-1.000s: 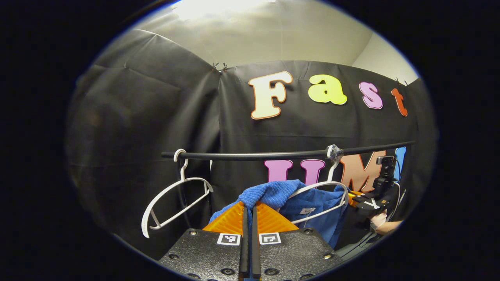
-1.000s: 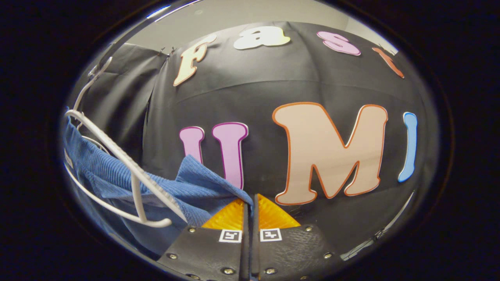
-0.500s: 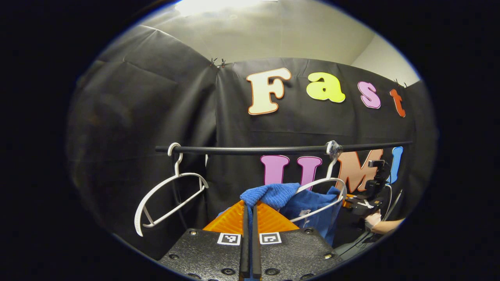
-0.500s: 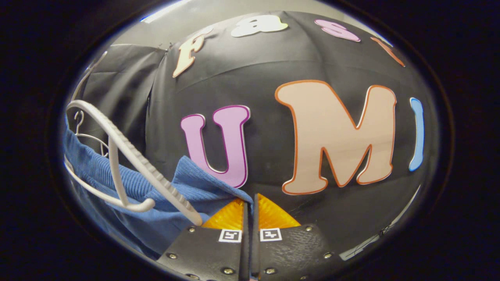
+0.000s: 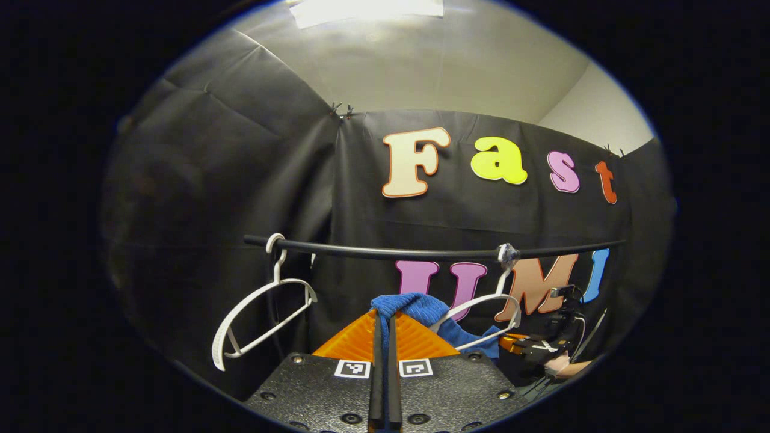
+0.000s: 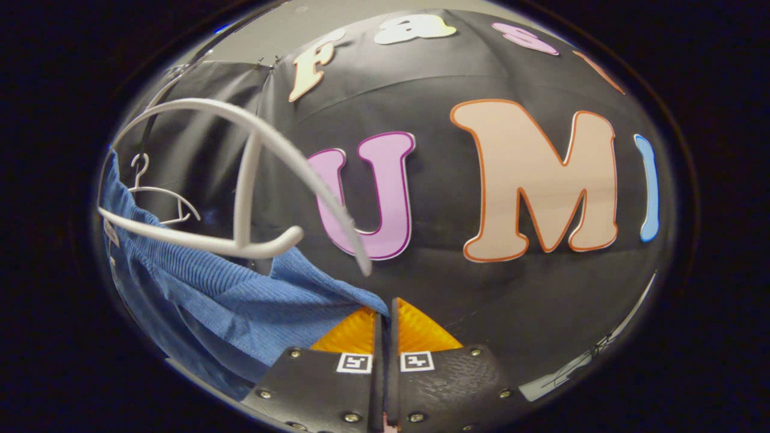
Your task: Grasp the clothes on the hanger with both hands and then place them into the laundry hamper below.
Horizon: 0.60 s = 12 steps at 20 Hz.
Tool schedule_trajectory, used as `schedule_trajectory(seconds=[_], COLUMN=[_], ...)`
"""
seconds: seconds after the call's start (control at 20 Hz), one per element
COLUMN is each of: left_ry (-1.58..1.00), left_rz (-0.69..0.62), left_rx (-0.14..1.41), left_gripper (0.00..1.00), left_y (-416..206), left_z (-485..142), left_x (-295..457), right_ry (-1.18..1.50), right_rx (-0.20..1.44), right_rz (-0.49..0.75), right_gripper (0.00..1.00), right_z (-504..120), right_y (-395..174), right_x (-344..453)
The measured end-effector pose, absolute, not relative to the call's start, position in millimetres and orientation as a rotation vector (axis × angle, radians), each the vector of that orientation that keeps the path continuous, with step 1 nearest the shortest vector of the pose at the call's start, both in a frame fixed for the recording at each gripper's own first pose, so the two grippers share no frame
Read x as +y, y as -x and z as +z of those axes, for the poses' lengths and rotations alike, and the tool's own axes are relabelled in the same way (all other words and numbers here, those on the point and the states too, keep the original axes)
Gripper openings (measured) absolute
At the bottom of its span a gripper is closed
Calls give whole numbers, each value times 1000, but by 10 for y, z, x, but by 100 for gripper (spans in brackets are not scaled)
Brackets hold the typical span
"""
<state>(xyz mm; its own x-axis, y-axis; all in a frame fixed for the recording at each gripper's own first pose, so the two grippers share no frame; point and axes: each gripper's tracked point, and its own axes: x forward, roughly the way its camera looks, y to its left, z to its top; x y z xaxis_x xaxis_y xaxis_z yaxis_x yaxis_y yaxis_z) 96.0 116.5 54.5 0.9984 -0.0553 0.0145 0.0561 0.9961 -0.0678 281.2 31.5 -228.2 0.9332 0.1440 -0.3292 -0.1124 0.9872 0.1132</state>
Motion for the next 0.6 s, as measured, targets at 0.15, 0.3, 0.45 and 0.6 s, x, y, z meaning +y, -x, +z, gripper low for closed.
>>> schedule_trajectory(seconds=[0.15,0.3,0.45,0.6], left_ry=[68,60,25,7], left_rz=[-13,32,79,96], left_rx=[-15,1,35,71], left_gripper=[3,3,3,3], left_y=[-907,-833,-743,-652], left_z=[528,462,311,138], left_x=[1363,1514,1675,1730], right_ry=[-103,-77,-75,-62], right_rx=[361,372,394,415], right_rz=[159,189,212,219], right_gripper=[3,3,3,3], right_z=[-2339,-2370,-2446,-2522], right_y=[-2678,-2540,-2419,-2265], right_x=[516,690,835,906])
